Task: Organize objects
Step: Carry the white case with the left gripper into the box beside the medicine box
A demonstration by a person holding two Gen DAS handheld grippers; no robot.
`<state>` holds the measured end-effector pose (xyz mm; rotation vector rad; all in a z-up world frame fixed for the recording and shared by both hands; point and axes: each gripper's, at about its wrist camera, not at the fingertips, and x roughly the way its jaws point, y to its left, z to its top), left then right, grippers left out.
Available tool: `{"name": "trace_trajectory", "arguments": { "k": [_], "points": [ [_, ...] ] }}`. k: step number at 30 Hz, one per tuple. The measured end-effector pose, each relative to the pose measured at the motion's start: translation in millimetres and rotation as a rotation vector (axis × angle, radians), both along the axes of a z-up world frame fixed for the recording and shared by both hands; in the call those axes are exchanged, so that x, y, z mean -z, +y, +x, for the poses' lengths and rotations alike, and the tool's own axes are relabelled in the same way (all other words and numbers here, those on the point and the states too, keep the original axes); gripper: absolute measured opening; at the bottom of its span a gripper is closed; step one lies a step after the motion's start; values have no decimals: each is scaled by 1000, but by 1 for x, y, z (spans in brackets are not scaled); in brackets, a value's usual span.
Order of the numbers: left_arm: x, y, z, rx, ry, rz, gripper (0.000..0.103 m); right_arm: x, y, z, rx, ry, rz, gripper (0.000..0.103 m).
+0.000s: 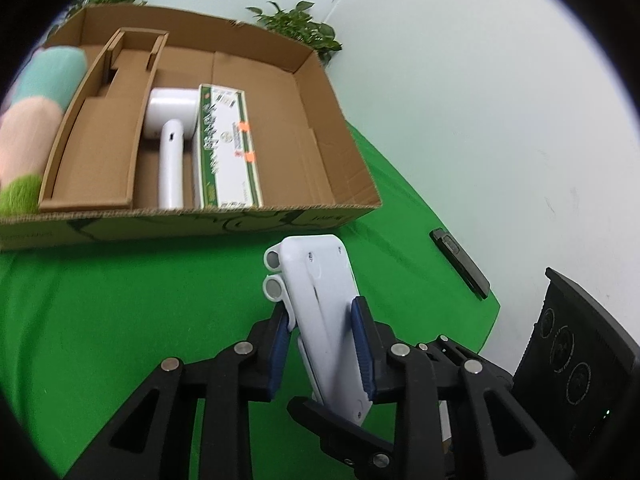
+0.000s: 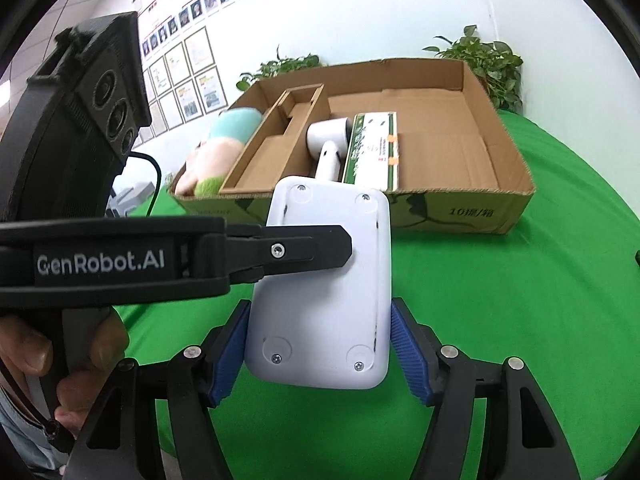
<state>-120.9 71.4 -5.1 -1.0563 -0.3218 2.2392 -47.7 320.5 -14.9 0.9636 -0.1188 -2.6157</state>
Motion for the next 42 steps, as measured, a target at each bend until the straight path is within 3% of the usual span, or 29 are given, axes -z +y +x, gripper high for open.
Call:
{"name": "trace_trajectory", "arguments": {
  "k": [3, 8, 21, 25, 30, 37, 42],
  "points": [
    [-14, 11, -8, 14, 53, -27, 26, -9, 10, -11, 11, -19, -35, 64],
    [-46, 17, -17, 21, 163, -62, 26, -35, 10, -25, 26, 57, -22, 64],
    [-96, 48, -65, 28, 269, -97, 26, -83, 34, -77, 37, 127, -52, 64],
    [-109, 61, -106, 35, 209, -70, 26, -97, 43, -110, 45, 117, -27, 64],
    [-105, 72, -157, 43, 131, -68, 26, -103, 59, -161, 48, 27, -48, 64],
    [-54, 86, -181, 45, 3, -159, 27, -54, 64, -194, 25, -135, -50, 63],
    [-26, 96, -182, 55, -36, -196, 27, -20, 70, -197, 27, -207, -61, 63]
  ]
}}
